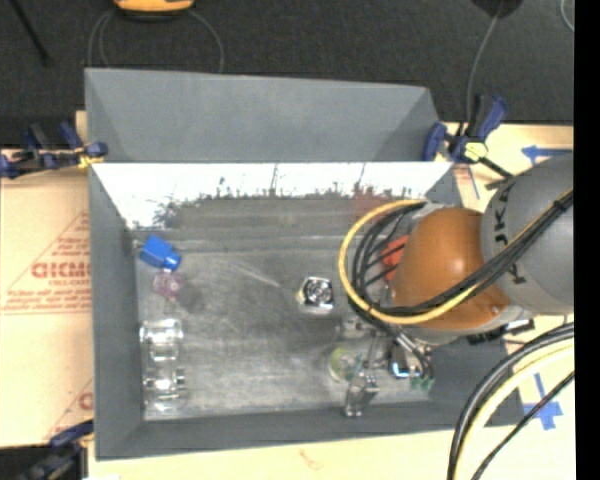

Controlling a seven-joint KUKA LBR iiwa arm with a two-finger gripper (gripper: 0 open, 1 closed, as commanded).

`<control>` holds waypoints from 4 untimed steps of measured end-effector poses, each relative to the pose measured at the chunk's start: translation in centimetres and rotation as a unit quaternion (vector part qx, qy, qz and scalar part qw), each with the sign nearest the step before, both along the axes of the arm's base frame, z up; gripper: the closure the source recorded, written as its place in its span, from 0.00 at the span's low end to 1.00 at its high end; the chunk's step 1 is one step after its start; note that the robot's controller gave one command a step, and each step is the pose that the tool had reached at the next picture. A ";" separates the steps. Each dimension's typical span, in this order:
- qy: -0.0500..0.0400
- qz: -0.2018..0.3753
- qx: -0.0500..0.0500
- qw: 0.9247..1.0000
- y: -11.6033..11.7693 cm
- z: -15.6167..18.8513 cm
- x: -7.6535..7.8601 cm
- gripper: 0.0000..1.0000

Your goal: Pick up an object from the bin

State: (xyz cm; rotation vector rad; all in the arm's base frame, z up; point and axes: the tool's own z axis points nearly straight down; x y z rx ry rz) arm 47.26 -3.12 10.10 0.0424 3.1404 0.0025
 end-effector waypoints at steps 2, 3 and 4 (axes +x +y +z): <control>-0.004 -0.064 0.001 0.998 -0.2 -2.8 1.0 0.00; -0.001 -0.061 0.000 0.998 -0.2 -2.7 1.1 0.00; -0.008 -0.061 0.000 0.998 -0.3 -2.4 1.5 1.00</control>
Offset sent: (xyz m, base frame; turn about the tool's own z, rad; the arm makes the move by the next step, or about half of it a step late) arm 0.0028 -0.0020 -0.0010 0.0876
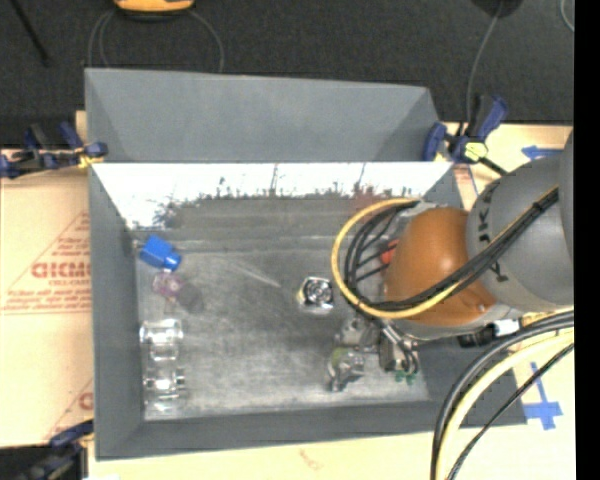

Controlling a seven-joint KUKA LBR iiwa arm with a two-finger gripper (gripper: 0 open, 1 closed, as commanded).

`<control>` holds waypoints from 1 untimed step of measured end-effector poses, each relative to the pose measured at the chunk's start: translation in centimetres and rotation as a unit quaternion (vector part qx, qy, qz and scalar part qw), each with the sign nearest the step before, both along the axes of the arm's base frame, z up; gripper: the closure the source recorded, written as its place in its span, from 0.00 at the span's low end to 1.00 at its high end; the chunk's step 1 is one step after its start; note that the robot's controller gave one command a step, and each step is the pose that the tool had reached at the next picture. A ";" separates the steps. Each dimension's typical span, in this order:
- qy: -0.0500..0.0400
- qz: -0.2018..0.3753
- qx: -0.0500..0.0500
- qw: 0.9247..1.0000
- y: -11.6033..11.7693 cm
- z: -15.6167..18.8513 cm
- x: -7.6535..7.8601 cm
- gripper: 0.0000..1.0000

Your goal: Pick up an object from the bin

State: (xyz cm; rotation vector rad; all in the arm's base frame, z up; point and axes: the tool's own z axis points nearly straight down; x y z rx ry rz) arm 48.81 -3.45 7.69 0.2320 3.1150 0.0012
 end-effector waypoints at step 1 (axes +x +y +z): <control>0.004 0.004 0.000 1.000 -0.1 8.9 0.3 1.00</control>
Offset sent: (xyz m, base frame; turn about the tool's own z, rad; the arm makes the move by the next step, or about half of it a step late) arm -0.0001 0.0000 0.0846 0.0000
